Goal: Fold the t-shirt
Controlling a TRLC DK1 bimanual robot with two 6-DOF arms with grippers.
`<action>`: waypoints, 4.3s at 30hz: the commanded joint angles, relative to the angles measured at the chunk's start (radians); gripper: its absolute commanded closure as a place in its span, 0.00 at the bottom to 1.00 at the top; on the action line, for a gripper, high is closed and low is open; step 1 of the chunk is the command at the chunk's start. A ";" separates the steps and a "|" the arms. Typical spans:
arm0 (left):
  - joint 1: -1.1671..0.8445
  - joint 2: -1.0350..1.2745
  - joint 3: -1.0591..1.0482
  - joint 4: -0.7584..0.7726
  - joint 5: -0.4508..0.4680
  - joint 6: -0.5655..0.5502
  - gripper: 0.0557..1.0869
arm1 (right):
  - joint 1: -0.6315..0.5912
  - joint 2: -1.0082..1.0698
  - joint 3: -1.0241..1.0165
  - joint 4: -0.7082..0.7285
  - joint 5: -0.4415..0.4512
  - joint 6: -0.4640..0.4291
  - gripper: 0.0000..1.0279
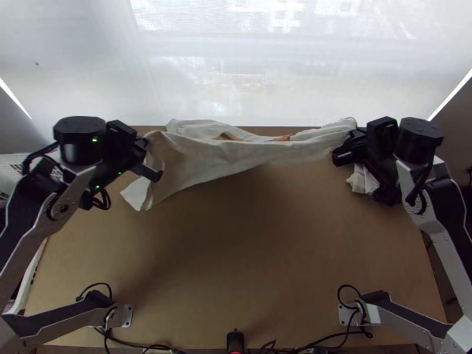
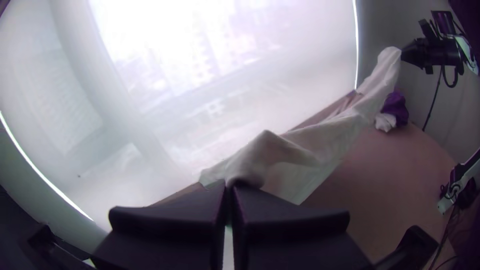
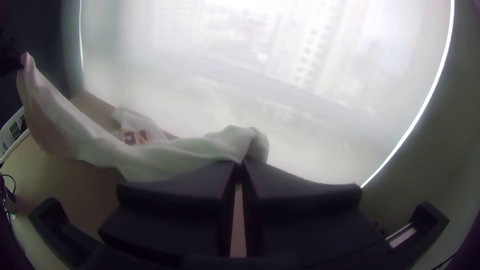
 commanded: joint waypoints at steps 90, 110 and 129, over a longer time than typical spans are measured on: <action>0.355 0.242 -0.612 1.037 0.068 0.039 0.96 | 0.000 0.546 0.099 0.371 -0.099 0.039 0.97; 0.407 0.763 -0.282 1.086 0.070 0.034 0.96 | -0.007 1.109 0.659 0.299 -0.091 0.044 0.97; 0.448 0.993 -0.102 1.076 0.096 0.059 0.96 | -0.007 1.267 0.765 0.295 -0.084 0.053 0.97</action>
